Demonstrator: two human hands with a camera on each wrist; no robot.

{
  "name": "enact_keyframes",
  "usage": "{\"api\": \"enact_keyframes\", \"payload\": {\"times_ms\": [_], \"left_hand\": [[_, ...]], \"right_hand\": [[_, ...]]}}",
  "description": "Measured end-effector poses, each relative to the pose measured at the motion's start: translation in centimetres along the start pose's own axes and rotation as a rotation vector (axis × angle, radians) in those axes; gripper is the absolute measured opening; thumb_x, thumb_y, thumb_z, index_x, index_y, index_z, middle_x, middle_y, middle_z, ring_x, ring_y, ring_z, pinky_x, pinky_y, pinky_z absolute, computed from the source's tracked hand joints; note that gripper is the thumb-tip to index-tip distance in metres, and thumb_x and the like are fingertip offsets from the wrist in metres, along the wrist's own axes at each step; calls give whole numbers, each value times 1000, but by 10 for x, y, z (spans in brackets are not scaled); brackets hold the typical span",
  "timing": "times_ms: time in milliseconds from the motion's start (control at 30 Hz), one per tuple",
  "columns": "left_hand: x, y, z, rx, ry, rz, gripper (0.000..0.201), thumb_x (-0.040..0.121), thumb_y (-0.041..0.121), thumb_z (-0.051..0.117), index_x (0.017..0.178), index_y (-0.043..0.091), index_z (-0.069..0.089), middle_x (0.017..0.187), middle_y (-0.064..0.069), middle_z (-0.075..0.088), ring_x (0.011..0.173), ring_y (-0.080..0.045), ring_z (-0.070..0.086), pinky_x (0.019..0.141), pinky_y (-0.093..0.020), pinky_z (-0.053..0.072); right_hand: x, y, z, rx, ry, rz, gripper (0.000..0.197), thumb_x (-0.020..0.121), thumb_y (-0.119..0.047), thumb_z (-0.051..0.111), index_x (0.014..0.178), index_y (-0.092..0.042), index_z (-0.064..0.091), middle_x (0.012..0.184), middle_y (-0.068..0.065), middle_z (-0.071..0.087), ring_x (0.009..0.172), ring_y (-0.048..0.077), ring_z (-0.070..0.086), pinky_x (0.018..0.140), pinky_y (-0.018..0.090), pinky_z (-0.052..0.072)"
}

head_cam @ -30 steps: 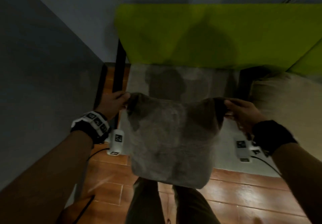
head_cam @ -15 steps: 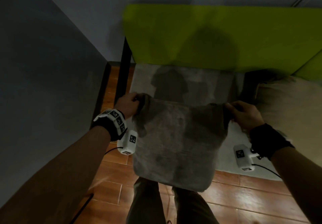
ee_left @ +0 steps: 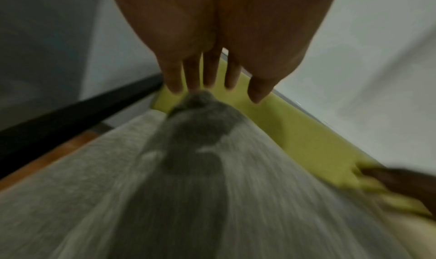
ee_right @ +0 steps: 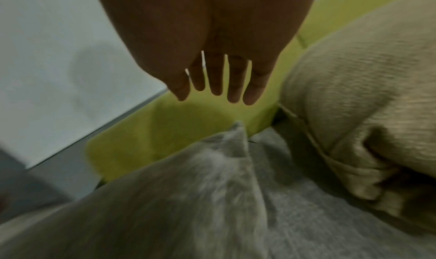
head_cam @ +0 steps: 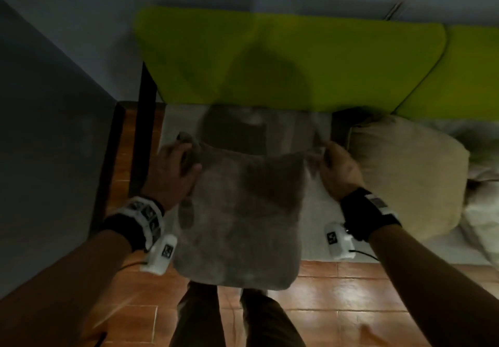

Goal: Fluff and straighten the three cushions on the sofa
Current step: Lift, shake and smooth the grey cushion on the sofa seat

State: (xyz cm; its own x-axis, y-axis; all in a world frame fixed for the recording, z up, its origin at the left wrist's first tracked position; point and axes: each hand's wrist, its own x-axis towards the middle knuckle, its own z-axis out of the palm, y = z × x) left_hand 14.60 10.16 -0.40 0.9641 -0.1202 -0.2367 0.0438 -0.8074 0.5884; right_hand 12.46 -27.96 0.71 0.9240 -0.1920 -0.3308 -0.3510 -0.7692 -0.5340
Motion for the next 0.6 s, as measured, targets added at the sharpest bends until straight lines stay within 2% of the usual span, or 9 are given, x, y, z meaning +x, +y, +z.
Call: {"api": "enact_keyframes", "payload": {"times_ms": [67, 100, 133, 200, 267, 367, 433, 500, 600], "left_hand": [[-17, 18, 21, 131, -92, 259, 76, 89, 64, 50, 153, 27, 34, 162, -10, 20, 148, -24, 16, 119, -46, 23], [-22, 23, 30, 187, -203, 290, 84, 86, 76, 42, 156, 34, 22, 166, -5, 7, 150, -21, 2, 120, -49, 18], [-26, 26, 38, 247, -333, 244, 93, 78, 87, 32, 156, 43, 8, 166, 2, -9, 150, -20, -10, 121, -53, 14], [-26, 12, 53, 396, -505, 113, 105, 60, 100, 17, 148, 55, -18, 160, 11, -31, 149, -25, -25, 119, -59, 10], [-24, -3, 64, 475, -555, 56, 110, 50, 104, 13, 141, 59, -27, 155, 15, -39, 148, -29, -28, 115, -65, 13], [-22, -10, 85, 490, -595, 33, 111, 47, 106, 16, 137, 61, -31, 151, 17, -45, 146, -29, -33, 112, -71, 13], [-16, -8, 101, 481, -622, 35, 109, 46, 106, 15, 132, 64, -36, 150, 17, -47, 143, -27, -37, 112, -72, 11], [-9, -6, 110, 493, -645, 53, 107, 51, 104, 23, 131, 64, -37, 149, 17, -48, 143, -27, -37, 111, -73, 10], [-9, -6, 111, 527, -685, 42, 110, 55, 101, 29, 134, 61, -37, 147, 16, -51, 144, -31, -35, 110, -75, 10]], "right_hand": [[-17, -17, 22, -120, -82, -340, 57, 101, -43, 48, 149, -14, 47, 156, 17, 45, 145, 39, 40, 120, 52, 31], [-25, -24, 37, -175, -125, -510, 61, 100, -50, 44, 150, -16, 45, 157, 18, 42, 145, 42, 37, 119, 57, 27], [-32, -29, 53, -209, -199, -601, 66, 100, -60, 37, 154, -23, 39, 163, 14, 34, 149, 41, 31, 119, 58, 21], [-40, -31, 81, -296, -425, -527, 73, 93, -77, 17, 159, -45, 13, 169, -8, -1, 157, 28, 2, 125, 55, 0], [-36, -17, 107, -366, -513, -404, 70, 91, -81, 10, 155, -56, -6, 164, -22, -21, 155, 16, -17, 123, 57, -11], [-20, 10, 125, -409, -523, -309, 68, 92, -83, 13, 152, -61, -12, 164, -24, -24, 154, 14, -22, 120, 62, -12], [-11, 23, 127, -388, -551, -235, 74, 88, -87, 16, 151, -61, -15, 163, -24, -26, 154, 14, -22, 120, 62, -15], [-5, 34, 125, -364, -579, -153, 81, 85, -90, 19, 151, -60, -17, 163, -24, -25, 154, 14, -21, 120, 61, -15], [5, 53, 107, -308, -548, 50, 85, 81, -93, 11, 154, -56, -13, 166, -21, -20, 155, 18, -17, 120, 62, -12]]}}
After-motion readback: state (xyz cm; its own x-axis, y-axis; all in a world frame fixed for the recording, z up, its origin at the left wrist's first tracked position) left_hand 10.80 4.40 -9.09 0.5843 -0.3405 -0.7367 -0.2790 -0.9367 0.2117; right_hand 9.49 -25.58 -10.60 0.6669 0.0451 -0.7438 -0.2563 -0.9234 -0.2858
